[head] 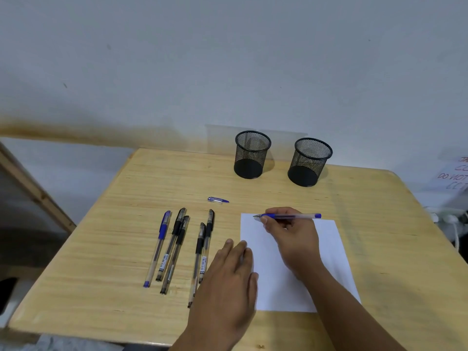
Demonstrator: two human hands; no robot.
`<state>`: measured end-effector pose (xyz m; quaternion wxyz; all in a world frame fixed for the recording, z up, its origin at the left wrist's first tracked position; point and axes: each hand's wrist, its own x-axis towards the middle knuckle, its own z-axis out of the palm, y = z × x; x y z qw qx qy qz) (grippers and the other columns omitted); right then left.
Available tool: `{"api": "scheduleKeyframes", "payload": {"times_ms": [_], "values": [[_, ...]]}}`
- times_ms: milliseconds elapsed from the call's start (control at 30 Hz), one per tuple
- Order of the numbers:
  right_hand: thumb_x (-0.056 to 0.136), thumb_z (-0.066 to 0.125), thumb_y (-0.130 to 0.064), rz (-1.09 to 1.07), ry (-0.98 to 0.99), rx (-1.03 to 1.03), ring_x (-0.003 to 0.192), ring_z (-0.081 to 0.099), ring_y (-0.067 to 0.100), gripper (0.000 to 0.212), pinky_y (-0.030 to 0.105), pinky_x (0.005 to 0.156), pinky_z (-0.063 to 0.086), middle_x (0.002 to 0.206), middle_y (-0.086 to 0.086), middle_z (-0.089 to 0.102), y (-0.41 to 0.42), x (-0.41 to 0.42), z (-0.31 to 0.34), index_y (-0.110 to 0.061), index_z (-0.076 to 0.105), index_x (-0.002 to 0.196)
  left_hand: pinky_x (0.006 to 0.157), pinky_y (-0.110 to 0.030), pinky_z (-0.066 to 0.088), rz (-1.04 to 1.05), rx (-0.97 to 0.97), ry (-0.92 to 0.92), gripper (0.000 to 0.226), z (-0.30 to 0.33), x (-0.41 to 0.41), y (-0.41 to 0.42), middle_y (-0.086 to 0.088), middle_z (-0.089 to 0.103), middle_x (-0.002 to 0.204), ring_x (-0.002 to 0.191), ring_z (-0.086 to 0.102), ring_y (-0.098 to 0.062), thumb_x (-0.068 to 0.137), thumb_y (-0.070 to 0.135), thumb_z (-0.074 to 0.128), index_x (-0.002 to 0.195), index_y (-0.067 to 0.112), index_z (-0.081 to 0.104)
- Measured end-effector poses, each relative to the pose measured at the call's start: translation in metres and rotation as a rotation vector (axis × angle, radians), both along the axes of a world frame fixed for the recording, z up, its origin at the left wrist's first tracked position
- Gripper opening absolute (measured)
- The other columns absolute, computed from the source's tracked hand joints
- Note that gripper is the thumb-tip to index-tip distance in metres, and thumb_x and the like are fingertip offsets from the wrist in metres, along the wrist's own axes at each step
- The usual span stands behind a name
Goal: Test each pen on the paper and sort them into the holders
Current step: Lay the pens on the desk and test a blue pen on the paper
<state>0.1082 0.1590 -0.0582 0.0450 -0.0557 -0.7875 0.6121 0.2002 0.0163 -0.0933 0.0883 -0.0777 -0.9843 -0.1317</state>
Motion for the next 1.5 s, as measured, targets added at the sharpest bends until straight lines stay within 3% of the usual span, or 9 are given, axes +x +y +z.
{"api": "scheduleKeyframes", "payload": {"times_ms": [100, 267, 433, 533, 833, 1133, 1500], "values": [[0.085, 0.076, -0.019, 0.001, -0.009, -0.109, 0.08, 0.072, 0.014, 0.009, 0.029, 0.081, 0.06, 0.081, -0.004, 0.076, -0.007, -0.003, 0.003, -0.026, 0.071, 0.088, 0.102, -0.033, 0.041, -0.001, -0.012, 0.005, 0.049, 0.002, 0.0, 0.001, 0.005, 0.061, 0.133, 0.132, 0.05, -0.019, 0.092, 0.043, 0.039, 0.125, 0.018, 0.065], [0.087, 0.073, -0.014, -0.002, 0.027, -0.08, 0.08, 0.071, 0.012, 0.01, 0.027, 0.079, 0.059, 0.084, -0.005, 0.075, -0.018, -0.011, 0.001, -0.024, 0.07, 0.089, 0.101, -0.035, 0.045, -0.007, 0.022, 0.006, 0.05, -0.002, -0.003, 0.0, 0.003, 0.06, 0.135, 0.133, 0.049, -0.02, 0.092, 0.044, 0.041, 0.127, 0.015, 0.063], [0.088, 0.072, -0.018, 0.022, 0.086, 0.049, 0.073, 0.066, -0.001, 0.006, 0.009, 0.066, 0.051, 0.081, -0.009, 0.071, -0.023, -0.018, -0.001, -0.018, 0.068, 0.092, 0.1, -0.035, 0.046, 0.008, 0.019, 0.007, 0.052, -0.002, -0.006, 0.0, 0.005, 0.061, 0.134, 0.131, 0.051, -0.019, 0.09, 0.046, 0.042, 0.126, 0.016, 0.064], [0.089, 0.072, -0.021, 0.026, 0.085, 0.1, 0.073, 0.068, 0.005, 0.005, 0.013, 0.065, 0.053, 0.077, -0.01, 0.071, -0.023, -0.022, -0.005, -0.021, 0.066, 0.089, 0.101, -0.035, 0.045, -0.003, 0.036, 0.022, 0.052, -0.003, -0.005, 0.0, 0.005, 0.06, 0.136, 0.133, 0.049, -0.019, 0.09, 0.046, 0.044, 0.128, 0.016, 0.063], [0.088, 0.073, -0.023, 0.024, 0.094, 0.206, 0.07, 0.068, 0.001, 0.008, 0.015, 0.064, 0.054, 0.072, -0.01, 0.071, -0.021, -0.023, -0.016, -0.018, 0.067, 0.088, 0.096, -0.039, 0.053, -0.02, 0.141, 0.13, 0.051, -0.01, -0.007, 0.0, 0.0, 0.061, 0.134, 0.131, 0.051, -0.023, 0.085, 0.04, 0.05, 0.124, 0.011, 0.066], [0.087, 0.074, -0.022, 0.038, 0.166, 0.361, 0.067, 0.066, 0.003, 0.007, 0.009, 0.061, 0.05, 0.07, -0.015, 0.067, -0.024, -0.026, -0.017, -0.018, 0.068, 0.089, 0.089, -0.039, 0.056, -0.02, 0.117, 0.121, 0.052, -0.009, -0.012, -0.001, 0.002, 0.065, 0.129, 0.125, 0.057, -0.023, 0.082, 0.045, 0.049, 0.118, 0.014, 0.07], [0.086, 0.074, -0.02, 0.059, 0.226, 0.414, 0.065, 0.064, 0.003, 0.009, 0.008, 0.06, 0.048, 0.068, -0.015, 0.065, -0.026, -0.026, -0.018, -0.014, 0.068, 0.087, 0.089, -0.039, 0.056, -0.011, 0.149, 0.115, 0.052, -0.007, -0.011, 0.0, 0.003, 0.065, 0.129, 0.126, 0.056, -0.022, 0.082, 0.044, 0.048, 0.119, 0.015, 0.07]]}}
